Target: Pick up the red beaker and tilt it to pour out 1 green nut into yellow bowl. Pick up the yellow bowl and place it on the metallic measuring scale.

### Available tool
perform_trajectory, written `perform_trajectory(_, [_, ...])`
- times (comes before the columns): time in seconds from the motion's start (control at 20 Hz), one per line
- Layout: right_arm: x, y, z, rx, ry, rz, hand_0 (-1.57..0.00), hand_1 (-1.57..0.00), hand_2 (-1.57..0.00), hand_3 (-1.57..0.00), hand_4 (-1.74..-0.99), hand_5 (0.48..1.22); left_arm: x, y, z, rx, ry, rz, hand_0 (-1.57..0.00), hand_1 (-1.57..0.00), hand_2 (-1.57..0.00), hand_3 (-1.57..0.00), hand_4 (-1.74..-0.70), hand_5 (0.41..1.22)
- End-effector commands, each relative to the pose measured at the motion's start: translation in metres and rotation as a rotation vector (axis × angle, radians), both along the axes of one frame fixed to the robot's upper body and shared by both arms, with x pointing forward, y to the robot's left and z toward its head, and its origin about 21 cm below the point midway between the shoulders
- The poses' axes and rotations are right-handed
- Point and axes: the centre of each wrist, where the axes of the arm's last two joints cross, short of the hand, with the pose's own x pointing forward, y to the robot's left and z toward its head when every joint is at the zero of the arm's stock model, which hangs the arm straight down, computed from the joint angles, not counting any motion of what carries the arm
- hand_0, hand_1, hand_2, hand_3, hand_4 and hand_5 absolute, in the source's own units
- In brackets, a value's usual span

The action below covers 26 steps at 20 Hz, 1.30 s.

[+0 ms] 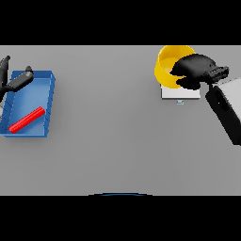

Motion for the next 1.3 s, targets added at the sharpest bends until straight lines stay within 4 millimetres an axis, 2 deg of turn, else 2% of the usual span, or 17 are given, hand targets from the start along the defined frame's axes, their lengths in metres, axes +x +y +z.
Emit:
perform_trajectory(0.0, [0.003, -0.005, -0.003, -0.001, -0.001, -0.017, -1.57, -1.57, -1.57, -1.18, -1.72, 1.221, 0.0, 0.002, -0.002, 0.007, -0.005, 0.012, 0.0, 0.0, 0.0, 0.0, -0.83, 0.769])
perform_trajectory(0.15, [0.012, -0.015, -0.012, 0.006, -0.001, -0.058, -1.57, -1.57, -1.57, -1.18, -1.721, 1.221, 0.0, 0.003, 0.0, 0.009, 0.0, 0.014, 0.0, 0.0, 0.0, 0.0, -0.82, 0.772])
perform_trajectory(0.35, [0.021, -0.033, -0.03, 0.01, 0.021, -0.115, -1.57, -1.57, -1.57, -1.31, -1.723, 1.221, -0.002, 0.004, -0.002, 0.012, 0.006, 0.025, 0.0, 0.0, 0.0, 0.0, -0.82, 0.756])
perform_trajectory(0.65, [0.028, -0.036, -0.058, 0.007, 0.035, -0.147, -1.57, -1.52, -1.56, -1.48, -1.727, 1.221, 0.0, 0.009, 0.001, 0.028, 0.011, 0.019, 0.0, 0.0, 0.0, 0.0, -0.8, 0.733])
perform_trajectory(0.8, [0.031, -0.035, -0.065, 0.006, 0.028, -0.169, -1.57, -1.48, -1.57, -1.51, -1.727, 1.221, 0.002, 0.001, -0.001, 0.017, 0.015, 0.009, 0.0, 0.0, 0.0, 0.0, -0.81, 0.728])
perform_trajectory(0.9, [0.034, -0.035, -0.065, 0.015, 0.033, -0.162, -1.55, -1.42, -1.57, -1.48, -1.721, 1.221, 0.004, 0.002, 0.0, 0.013, 0.007, 0.009, 0.0, 0.0, 0.0, 0.0, -0.81, 0.734])
perform_trajectory(1.0, [0.036, -0.034, -0.066, 0.016, 0.061, -0.174, -1.54, -1.41, -1.57, -1.17, -1.728, 1.221, 0.005, 0.0, 0.001, 0.015, 0.01, 0.01, 0.0, 0.0, 0.0, 0.0, -0.81, 0.74])
perform_trajectory(1.05, [0.036, -0.034, -0.064, 0.027, 0.075, -0.174, -1.54, -1.44, -1.5, -1.02, -1.659, 1.221, 0.005, 0.001, 0.002, 0.016, 0.012, 0.006, 0.0, 0.0, 0.0, 0.0, -0.81, 0.745])
perform_trajectory(1.1, [0.037, -0.035, -0.064, 0.026, 0.081, -0.196, -1.52, -1.35, -1.35, -0.91, -1.596, 1.134, 0.004, 0.003, 0.001, 0.017, 0.014, 0.007, 0.0, 0.0, 0.0, 0.0, -0.81, 0.745])
perform_trajectory(1.15, [0.035, -0.038, -0.069, 0.03, 0.089, -0.21, -1.22, -1.08, -1.13, -0.82, -1.548, 1.053, 0.004, 0.003, -0.002, 0.01, 0.019, 0.014, 0.0, 0.0, 0.0, 0.0, -0.81, 0.744])
perform_trajectory(1.25, [0.038, -0.037, -0.067, 0.03, 0.1, -0.207, -0.78, -0.69, -0.81, -0.71, -1.47, 0.928, 0.007, 0.0, -0.002, 0.008, 0.022, 0.017, 0.0, 0.0, 0.0, 0.0, -0.81, 0.745])
